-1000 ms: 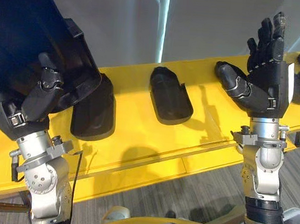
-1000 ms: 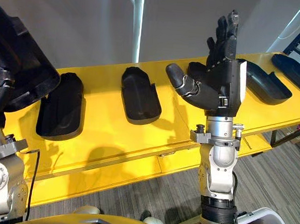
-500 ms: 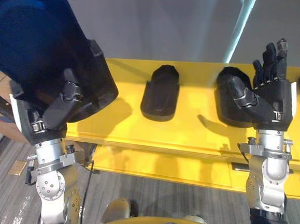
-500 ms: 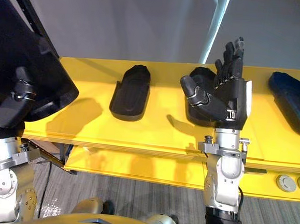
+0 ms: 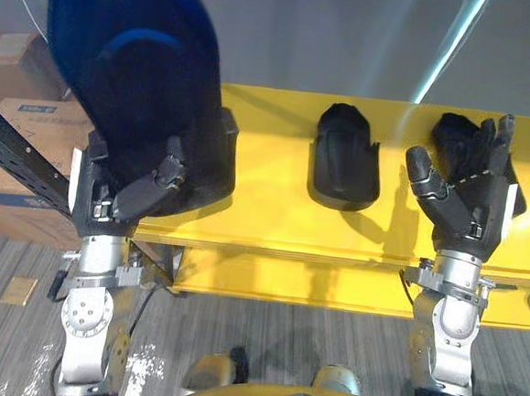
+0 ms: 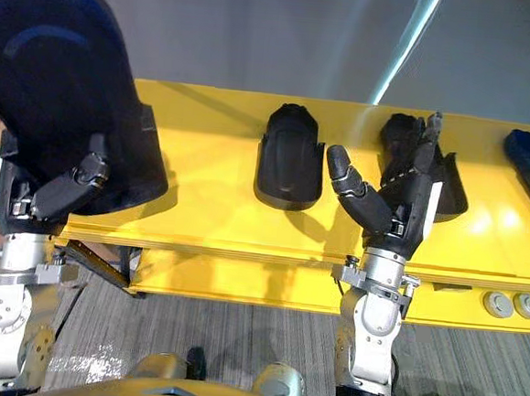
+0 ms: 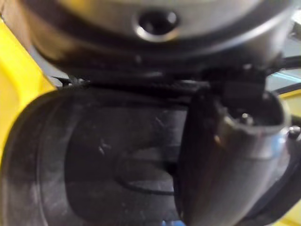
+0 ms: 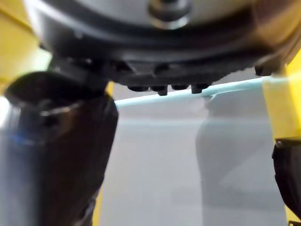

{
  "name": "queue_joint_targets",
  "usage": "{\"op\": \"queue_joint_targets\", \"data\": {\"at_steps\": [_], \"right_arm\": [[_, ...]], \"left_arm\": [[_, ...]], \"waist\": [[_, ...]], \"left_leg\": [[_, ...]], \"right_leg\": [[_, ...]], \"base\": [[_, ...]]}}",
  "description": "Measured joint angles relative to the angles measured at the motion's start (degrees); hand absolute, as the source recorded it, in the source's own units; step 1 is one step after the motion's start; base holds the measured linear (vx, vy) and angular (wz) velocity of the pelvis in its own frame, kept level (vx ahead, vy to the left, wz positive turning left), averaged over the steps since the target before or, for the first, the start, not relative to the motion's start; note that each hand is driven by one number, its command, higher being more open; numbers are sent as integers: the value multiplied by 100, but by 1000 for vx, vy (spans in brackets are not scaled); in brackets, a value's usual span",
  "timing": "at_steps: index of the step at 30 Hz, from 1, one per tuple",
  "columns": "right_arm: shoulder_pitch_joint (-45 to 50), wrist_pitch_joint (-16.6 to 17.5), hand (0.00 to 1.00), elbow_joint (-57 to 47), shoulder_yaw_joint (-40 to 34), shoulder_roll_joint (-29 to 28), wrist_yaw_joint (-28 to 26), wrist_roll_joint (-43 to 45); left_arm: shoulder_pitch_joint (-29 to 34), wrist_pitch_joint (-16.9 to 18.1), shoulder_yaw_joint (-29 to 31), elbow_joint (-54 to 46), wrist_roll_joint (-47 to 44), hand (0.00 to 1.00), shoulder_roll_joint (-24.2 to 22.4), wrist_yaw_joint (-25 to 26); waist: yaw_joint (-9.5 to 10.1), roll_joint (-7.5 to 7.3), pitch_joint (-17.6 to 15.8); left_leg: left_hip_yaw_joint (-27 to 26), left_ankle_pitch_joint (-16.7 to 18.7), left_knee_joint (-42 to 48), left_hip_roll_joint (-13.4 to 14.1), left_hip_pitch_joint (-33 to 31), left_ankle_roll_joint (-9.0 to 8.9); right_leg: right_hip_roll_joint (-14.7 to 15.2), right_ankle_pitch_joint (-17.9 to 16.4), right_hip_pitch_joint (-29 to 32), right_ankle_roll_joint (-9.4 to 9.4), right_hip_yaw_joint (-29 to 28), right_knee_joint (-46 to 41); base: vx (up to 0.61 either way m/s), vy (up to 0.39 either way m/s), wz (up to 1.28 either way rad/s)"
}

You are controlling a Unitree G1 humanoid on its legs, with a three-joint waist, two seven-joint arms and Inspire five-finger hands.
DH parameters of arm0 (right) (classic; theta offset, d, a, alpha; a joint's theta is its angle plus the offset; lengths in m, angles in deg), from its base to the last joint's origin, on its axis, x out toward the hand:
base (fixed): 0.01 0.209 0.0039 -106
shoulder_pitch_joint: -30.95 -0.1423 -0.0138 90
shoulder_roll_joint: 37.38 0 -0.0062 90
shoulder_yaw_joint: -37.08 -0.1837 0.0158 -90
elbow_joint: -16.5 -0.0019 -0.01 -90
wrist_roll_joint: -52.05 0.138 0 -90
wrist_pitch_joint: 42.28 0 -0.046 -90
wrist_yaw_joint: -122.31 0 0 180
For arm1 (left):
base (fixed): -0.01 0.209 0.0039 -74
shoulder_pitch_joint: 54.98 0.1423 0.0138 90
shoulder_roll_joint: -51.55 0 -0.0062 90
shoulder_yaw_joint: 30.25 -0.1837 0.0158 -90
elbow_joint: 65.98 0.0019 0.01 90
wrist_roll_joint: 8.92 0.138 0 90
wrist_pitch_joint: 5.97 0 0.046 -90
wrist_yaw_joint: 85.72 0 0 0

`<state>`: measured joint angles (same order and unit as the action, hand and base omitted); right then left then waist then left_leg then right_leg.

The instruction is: Walk over and take three plastic housings, then place them on the shelf

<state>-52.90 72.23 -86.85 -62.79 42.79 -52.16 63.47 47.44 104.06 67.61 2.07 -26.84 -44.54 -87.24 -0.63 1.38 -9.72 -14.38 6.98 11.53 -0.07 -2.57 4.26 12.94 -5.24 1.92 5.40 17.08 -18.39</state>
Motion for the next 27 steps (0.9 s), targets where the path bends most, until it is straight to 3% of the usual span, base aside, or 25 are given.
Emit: {"op": "queue_joint_targets", "data": {"at_steps": [1, 4, 14, 19, 20, 21, 22, 24, 26, 27], "right_arm": [[42, 0, 100, -21, -1, 22, 2, 9], [83, -1, 100, -50, -29, 37, -6, 20], [131, -2, 100, -71, -91, 76, -33, 41], [121, 0, 100, -75, -75, 195, -252, 74], [121, 3, 100, -121, -96, 297, -264, 79], [118, 7, 100, -147, -109, 318, -263, 79], [120, 62, 100, -211, -212, 321, -260, 89], [121, 128, 100, -247, -333, 342, -255, 141], [140, 182, 100, -269, -470, 475, -197, 259], [191, 211, 100, -261, -585, 493, -107, 258]], "left_arm": [[-83, -75, -174, 7, 4, 0, -18, 42], [-78, -116, -550, 6, 5, 0, -131, 84], [50, -161, -833, 6, 10, 0, -239, 403], [385, -187, -751, 31, 34, 0, -274, 498], [395, -195, -719, 70, 23, 0, -282, 450], [380, -194, -703, 111, 23, 0, -283, 397], [361, -194, -703, 227, 29, 0, -291, 282], [358, -194, -731, 332, 57, 0, -308, 226], [359, -194, -771, 394, 67, 0, -349, 142], [321, -194, -788, 386, 135, 0, -342, 40]], "waist": [[-36, -11, -3], [-102, -34, 0], [-138, -24, 3], [-85, -41, -32], [-102, -30, -19], [-120, -16, -10], [-168, 39, 20], [-222, 98, 60], [-295, 265, 159], [-321, 355, 216]], "left_leg": [[22, -40, -73, -63, 83, 37], [76, -38, -33, -128, 107, 36], [-245, 38, 81, 171, 101, -240], [40, 151, 1407, 352, -376, -376], [20, 358, 1775, 657, -492, -219], [25, 369, 1843, 861, -510, -245], [97, 336, 1805, 1201, -498, -354], [181, 179, 1601, 1346, -405, -578], [62, -151, 1124, 1358, -200, -684], [15, 135, 712, 1227, -56, -1146]], "right_leg": [[-181, -73, -249, -171, 45, 473], [-326, 91, -695, -42, 146, 1213], [-532, 107, -562, -140, -193, 1219], [-442, 101, -647, -174, -410, 1159], [-392, 107, -687, -165, -389, 1131], [-377, 108, -697, -163, -390, 1121], [-251, 112, -685, -134, -389, 1067], [-32, 105, -603, 2, -403, 973], [199, 92, -439, 260, -454, 821], [296, 138, -385, 441, -453, 795]], "base": [[55, -9, 15], [53, -59, 14], [-16, -44, -19], [-17, 8, -24], [-24, 65, -8], [-19, 130, -3], [-9, 141, -2], [-8, 213, 1], [-4, 396, 12], [-24, 526, 26]]}}
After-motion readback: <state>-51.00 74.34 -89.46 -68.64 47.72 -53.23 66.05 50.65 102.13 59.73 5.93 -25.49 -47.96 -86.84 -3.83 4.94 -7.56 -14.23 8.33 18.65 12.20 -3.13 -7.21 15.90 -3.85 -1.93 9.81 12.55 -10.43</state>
